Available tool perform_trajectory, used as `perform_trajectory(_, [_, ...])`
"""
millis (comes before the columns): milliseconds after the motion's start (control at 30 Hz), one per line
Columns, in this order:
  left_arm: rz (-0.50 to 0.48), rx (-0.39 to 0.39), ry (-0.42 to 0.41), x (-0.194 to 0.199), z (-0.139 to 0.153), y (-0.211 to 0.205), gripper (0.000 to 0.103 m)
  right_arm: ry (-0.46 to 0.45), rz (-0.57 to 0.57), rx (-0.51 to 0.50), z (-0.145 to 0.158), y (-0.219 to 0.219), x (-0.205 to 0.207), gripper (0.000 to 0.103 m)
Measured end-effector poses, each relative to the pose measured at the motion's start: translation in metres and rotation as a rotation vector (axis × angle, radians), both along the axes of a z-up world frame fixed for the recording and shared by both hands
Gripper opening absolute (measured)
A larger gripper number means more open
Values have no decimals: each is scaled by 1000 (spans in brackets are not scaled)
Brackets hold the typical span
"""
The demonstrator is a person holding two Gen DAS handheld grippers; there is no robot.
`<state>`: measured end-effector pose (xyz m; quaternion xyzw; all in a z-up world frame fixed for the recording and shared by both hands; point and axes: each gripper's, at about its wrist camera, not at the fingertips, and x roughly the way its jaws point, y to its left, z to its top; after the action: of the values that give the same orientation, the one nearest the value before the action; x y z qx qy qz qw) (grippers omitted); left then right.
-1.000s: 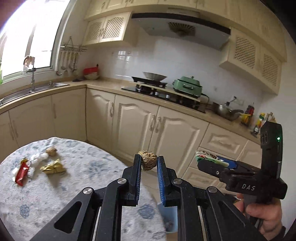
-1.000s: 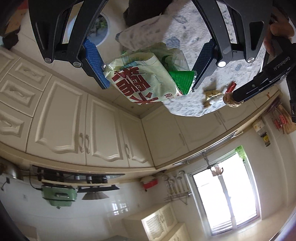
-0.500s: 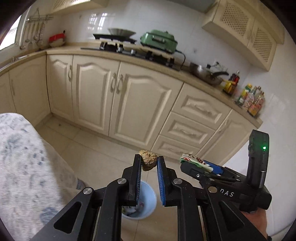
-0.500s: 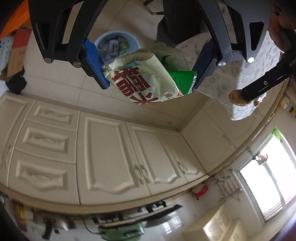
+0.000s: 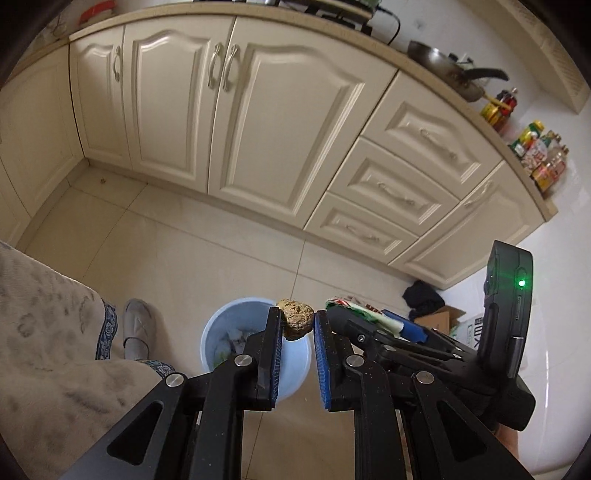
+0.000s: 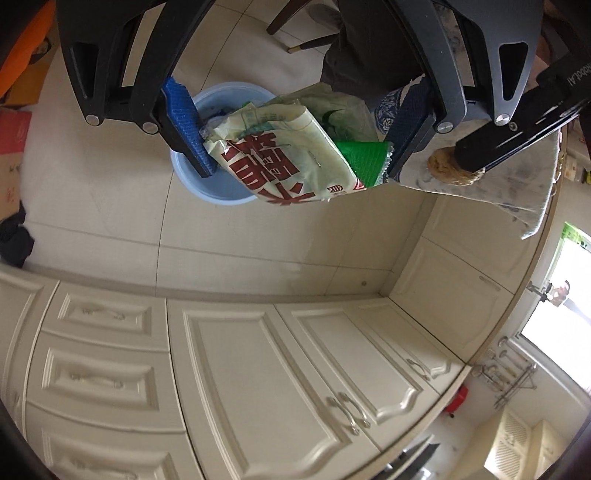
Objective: Collect trash
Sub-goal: 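Carry both items to the blue bin and open both grippers over it, then return both tools to the table of trash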
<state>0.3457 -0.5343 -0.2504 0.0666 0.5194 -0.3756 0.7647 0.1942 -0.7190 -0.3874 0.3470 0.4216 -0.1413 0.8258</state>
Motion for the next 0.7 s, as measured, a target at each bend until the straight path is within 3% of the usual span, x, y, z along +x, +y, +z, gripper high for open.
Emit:
perform_trajectory(100, [6, 27, -2, 11, -11, -11, 22, 8, -29, 19, -7, -6, -2, 99])
perform_trajectory(133, [6, 35, -10, 12, -13, -17, 31, 7, -35, 23, -8, -8, -4, 101])
perform_trajectory(167, [9, 45, -21, 15, -12, -20, 49, 5, -41, 25, -9, -9, -6, 102])
perform_trajectory(267, [48, 49, -70, 10, -10, -15, 85, 12, -61, 24, -9, -11, -12, 103])
perform_trajectory(400, [79, 60, -95, 9, 0, -22, 97, 18, -96, 29, -7, -13, -23, 103])
perform_trajectory(567, [84, 41, -153, -10, 29, -9, 99, 2, -122, 19, 10, -8, -36, 103])
perform_trajectory(700, [90, -10, -223, -40, 61, 30, 102, -33, -119, -15, 39, 4, -38, 103])
